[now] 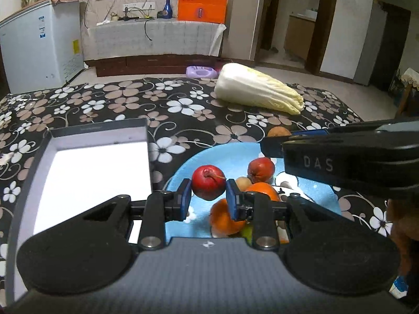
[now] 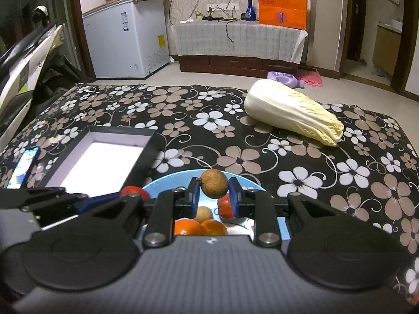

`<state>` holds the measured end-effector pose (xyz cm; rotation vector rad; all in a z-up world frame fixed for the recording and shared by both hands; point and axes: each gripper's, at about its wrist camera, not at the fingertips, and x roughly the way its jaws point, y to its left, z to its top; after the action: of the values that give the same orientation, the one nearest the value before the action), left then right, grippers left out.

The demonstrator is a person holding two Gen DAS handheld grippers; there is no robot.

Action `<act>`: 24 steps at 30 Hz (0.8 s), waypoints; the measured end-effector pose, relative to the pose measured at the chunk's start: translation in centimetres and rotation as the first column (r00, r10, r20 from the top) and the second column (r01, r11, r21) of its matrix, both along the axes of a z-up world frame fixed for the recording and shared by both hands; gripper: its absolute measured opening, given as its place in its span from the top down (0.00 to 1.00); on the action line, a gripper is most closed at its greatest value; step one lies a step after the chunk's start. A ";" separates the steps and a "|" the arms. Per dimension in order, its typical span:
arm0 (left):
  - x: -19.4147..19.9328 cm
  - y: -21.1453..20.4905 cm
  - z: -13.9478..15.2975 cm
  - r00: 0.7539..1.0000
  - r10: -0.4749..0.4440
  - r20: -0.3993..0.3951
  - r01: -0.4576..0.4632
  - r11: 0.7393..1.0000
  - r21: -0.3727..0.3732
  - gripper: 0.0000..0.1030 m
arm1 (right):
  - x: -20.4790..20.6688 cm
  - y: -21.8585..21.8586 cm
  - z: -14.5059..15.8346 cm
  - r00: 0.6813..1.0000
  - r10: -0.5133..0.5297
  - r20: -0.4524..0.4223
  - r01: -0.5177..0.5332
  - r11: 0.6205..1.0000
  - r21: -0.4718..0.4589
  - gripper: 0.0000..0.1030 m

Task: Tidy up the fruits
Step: 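Carry the small red tomato and brown fruit over the blue plate, then open the left gripper to drop the small red tomato onto the plate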

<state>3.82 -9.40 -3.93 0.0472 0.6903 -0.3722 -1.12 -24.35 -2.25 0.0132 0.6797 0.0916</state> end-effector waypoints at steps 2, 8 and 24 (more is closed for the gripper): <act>0.3 -0.5 -0.3 1.000 -0.003 -0.007 0.003 1.000 0.004 0.67 | -0.1 -0.2 -0.1 1.000 -0.001 -0.003 0.001 1.000 0.001 0.73; 0.6 -1.5 -0.8 1.000 -0.014 0.002 0.014 1.000 0.025 0.67 | -0.2 -0.9 -0.2 1.000 -0.003 -0.008 0.003 1.000 0.008 0.73; -1.0 -1.0 0.0 0.999 -0.033 0.040 0.031 0.999 0.043 0.50 | -0.1 -1.3 -0.8 1.000 -0.012 -0.028 0.012 1.000 0.015 0.73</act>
<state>2.77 -10.36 -3.92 0.1061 0.6576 -0.3866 -1.22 -25.63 -3.05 0.0327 0.7067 0.0849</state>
